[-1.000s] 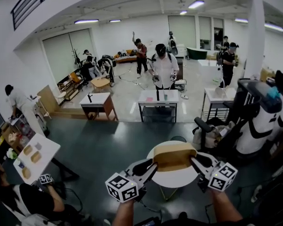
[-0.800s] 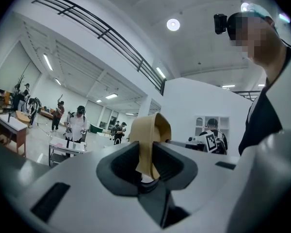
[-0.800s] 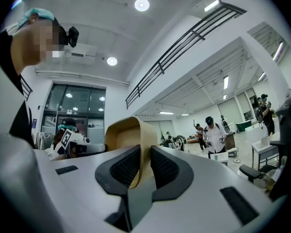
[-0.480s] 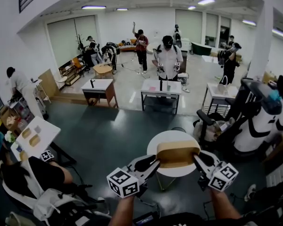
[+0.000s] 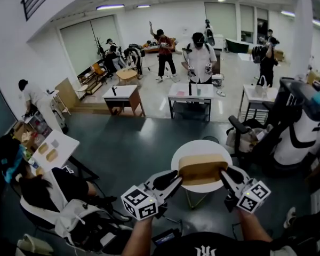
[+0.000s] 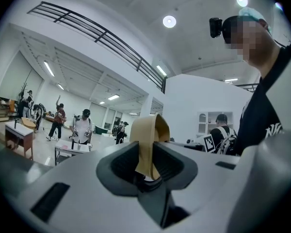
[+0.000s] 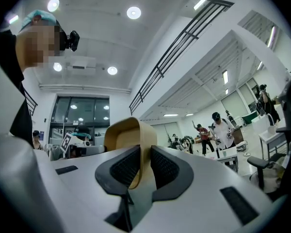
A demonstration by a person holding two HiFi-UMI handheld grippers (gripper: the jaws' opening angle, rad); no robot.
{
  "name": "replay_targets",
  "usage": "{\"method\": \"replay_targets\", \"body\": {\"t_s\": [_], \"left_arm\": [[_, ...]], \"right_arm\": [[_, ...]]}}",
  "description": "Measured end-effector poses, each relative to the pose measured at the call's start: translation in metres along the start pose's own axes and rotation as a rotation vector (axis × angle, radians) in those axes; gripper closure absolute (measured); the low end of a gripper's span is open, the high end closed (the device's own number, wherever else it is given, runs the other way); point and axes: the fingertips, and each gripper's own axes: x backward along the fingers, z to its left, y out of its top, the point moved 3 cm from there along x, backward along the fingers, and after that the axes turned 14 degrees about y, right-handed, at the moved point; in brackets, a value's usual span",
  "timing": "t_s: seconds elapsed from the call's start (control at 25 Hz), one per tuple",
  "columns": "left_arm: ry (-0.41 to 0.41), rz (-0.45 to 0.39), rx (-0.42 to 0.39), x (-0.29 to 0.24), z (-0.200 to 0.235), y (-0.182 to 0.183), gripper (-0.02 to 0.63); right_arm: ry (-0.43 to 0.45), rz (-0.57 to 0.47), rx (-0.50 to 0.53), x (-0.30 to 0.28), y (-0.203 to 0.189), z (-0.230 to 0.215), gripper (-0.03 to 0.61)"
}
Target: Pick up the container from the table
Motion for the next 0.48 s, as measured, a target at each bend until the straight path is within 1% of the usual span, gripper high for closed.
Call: {"method": "replay_targets", "body": {"t_s": [0.16, 0.36, 0.48], "left_arm": [[0.027, 0.005, 0.022, -0.001, -0.007, -0.009, 0.523], [0.044, 0.023, 0.009, 0.001, -0.012, -0.019, 0.523], [0.054, 0.026, 0.021, 0.004, -0.013, -0.024, 0.523]], "right_arm": [[0.010, 0.012, -0.011, 0.009, -0.005, -0.001, 0.494], [0.019, 0.010, -0.042, 0.014, -0.014, -0.004, 0.494], [0.021, 0.019, -0.043, 0.015, -0.016, -0.002, 0.494]]}}
